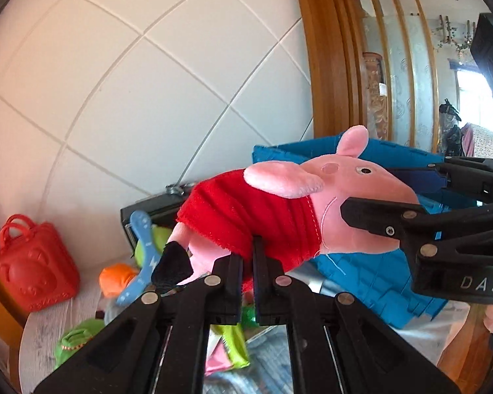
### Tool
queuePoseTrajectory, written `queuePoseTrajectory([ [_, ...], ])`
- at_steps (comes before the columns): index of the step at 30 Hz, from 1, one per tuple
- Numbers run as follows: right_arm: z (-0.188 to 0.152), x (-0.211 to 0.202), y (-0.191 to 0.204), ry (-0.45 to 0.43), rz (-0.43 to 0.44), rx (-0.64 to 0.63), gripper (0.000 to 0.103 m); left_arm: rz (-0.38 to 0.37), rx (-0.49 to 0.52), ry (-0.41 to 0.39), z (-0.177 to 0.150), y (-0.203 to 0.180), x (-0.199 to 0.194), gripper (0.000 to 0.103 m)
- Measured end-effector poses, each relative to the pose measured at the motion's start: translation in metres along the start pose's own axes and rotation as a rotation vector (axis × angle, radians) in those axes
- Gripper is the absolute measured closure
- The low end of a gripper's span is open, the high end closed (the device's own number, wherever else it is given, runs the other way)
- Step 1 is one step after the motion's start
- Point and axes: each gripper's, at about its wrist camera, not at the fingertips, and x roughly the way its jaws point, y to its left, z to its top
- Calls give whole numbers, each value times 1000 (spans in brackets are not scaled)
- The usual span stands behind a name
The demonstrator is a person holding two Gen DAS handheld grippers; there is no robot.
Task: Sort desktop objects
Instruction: 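Lift the Peppa pig with both tools and carry it over the blue bin, then open both tools to drop the Peppa pig into the bin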
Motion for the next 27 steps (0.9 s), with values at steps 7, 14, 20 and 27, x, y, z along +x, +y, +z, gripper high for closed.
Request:
queuePoseTrajectory([
  [7,25,-42,-131,-83,-106,47,47,-90,63,-100,79,-111,35,99],
  [14,11,-64,-262,-59,-203,101,47,-171,117,-54,114,-228,80,99],
  [20,-12,-63,-334,-3,-225,141,49,-168,238,123,126,-297,116,99],
  [27,-24,-43,-368,60,-228,184,67,-133,197,244,130,-307,130,99],
])
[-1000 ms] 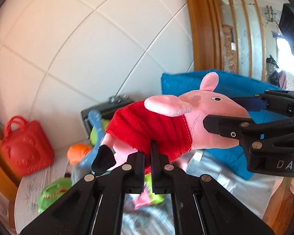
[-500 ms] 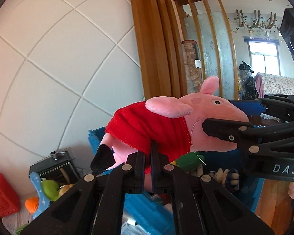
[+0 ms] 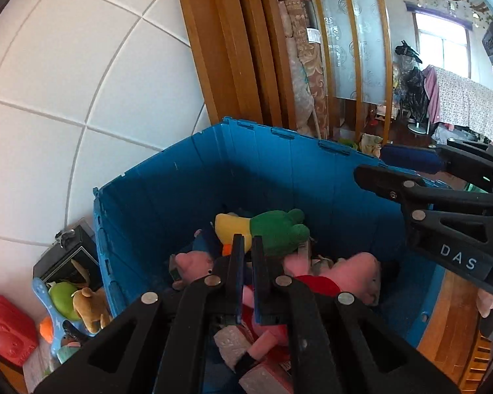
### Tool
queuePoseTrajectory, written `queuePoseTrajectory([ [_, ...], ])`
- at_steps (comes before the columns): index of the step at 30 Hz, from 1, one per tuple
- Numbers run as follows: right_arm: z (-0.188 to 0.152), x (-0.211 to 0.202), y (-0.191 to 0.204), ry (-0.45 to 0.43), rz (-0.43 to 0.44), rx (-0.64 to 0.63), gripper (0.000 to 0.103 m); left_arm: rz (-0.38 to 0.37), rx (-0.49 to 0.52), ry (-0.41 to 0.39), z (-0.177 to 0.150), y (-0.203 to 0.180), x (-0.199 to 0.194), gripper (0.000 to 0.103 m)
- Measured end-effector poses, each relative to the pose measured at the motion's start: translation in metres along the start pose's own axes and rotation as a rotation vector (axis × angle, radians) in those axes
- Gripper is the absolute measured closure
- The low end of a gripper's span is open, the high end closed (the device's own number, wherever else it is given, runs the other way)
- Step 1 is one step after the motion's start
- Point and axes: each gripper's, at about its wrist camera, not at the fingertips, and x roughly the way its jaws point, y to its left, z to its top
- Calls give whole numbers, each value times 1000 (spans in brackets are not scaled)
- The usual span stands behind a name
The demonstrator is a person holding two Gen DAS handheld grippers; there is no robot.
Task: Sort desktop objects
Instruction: 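Open both tools to drop the Peppa pig into the bin, then bring both tools back from the bin to the pile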
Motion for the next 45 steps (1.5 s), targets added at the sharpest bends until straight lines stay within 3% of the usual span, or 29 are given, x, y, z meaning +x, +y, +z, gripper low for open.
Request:
queuePoseTrajectory([
  [5,-7,6,0,28,-59,-9,63,4,-6,29,3,-1,5,97],
  [7,-9,5,0,29,-76,-5,53,2,-11,32,2,2,4,87],
  [9,-12,2,0,26,-93,0,33,8,-16,20,1,6,2,56],
  [11,-15,-2,2,14,-118,-8,27,21,-26,-11,-4,7,-6,42],
  [15,-21,-10,4,1,-152,-5,0,35,-49,-46,-14,14,-19,38],
  [23,-34,-26,19,-17,-184,-13,0,76,-177,-159,-39,43,-57,36],
  [29,-41,-36,46,-42,-163,-18,0,57,-270,-147,-68,72,-73,36],
  [34,-42,-44,82,-71,-126,-17,0,164,-343,-150,-105,109,-89,36],
  [45,-37,-56,190,-147,87,-7,0,400,-464,-77,-207,207,-121,36],
])
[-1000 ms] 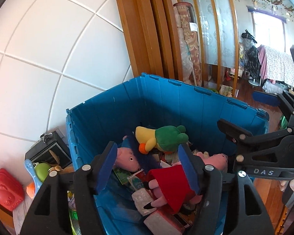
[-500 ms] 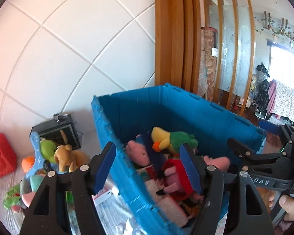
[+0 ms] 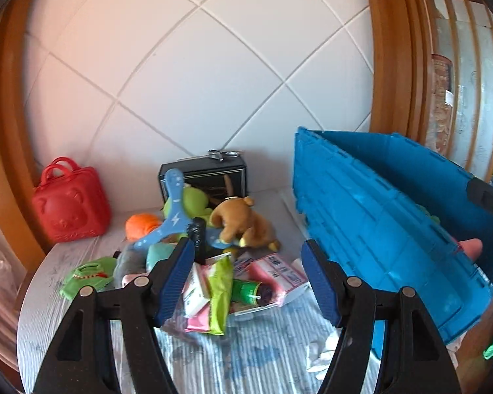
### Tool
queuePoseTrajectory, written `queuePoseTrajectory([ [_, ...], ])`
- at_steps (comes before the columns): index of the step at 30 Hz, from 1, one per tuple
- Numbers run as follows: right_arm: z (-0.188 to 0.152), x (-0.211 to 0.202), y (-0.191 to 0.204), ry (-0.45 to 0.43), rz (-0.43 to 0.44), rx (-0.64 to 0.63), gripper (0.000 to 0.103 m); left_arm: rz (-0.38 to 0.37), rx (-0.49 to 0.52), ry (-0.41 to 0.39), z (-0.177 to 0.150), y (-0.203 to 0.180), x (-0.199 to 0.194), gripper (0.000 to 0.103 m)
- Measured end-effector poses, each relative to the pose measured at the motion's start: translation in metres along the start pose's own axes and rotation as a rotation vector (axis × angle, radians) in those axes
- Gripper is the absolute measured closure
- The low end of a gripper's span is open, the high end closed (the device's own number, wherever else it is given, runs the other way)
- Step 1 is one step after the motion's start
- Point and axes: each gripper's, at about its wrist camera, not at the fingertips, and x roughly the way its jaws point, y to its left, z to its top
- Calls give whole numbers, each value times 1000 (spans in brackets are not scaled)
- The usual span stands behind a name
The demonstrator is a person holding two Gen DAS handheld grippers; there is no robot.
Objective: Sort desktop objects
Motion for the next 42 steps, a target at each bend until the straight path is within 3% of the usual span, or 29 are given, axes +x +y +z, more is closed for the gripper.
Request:
queuePoseTrajectory([
  [6,0,19,76,34,114,-66,0,67,-79,53,-28,71,11,36],
  [12,-19,53,126,117,188,-117,0,192,-159,157,-69,144,37,36],
  [18,-56,112,145,274,221,-128,0,278,-217,264,-107,197,69,36],
  [24,-91,177,153,416,208,-156,0,309,-257,389,-137,225,114,36],
  [30,-109,231,155,505,185,-152,0,247,-232,438,-138,213,162,36],
  [34,-119,257,158,544,175,-155,0,164,-195,448,-131,187,189,36],
  [38,-128,274,160,566,158,-160,1,32,-174,457,-122,149,208,36],
  [42,-129,283,157,558,133,-146,14,-77,-88,451,-104,100,226,36],
])
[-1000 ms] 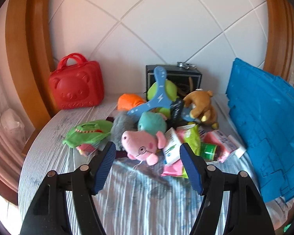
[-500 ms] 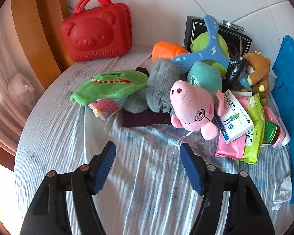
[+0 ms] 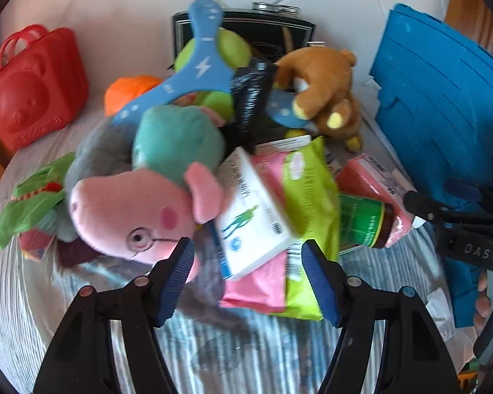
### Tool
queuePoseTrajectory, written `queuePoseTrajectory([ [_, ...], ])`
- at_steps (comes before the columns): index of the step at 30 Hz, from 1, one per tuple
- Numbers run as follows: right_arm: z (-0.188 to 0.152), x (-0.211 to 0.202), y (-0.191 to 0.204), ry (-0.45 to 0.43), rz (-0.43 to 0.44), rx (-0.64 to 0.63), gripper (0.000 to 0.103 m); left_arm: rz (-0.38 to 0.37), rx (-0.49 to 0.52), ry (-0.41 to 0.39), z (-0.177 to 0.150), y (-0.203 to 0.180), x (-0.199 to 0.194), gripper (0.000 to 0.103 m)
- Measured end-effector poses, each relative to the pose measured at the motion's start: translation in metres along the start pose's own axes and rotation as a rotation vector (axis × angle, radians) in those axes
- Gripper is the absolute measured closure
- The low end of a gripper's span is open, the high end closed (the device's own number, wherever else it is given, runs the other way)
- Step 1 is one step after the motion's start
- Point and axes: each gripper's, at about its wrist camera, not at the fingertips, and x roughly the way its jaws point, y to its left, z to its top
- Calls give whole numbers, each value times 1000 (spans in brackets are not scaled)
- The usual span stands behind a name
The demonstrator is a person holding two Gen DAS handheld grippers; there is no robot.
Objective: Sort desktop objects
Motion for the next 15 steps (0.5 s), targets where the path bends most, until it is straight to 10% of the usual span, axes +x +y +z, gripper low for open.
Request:
queuePoseTrajectory([
  [4,2,4,-3,4,3,10,21,-56,53,67,6,-34,28,36],
  [7,3,7,-2,13,19,6,21,46,101,84,4,-42,45,37],
  [15,8,33,34,59,139,-90,29,64,-21,95,-1,9,48,52],
])
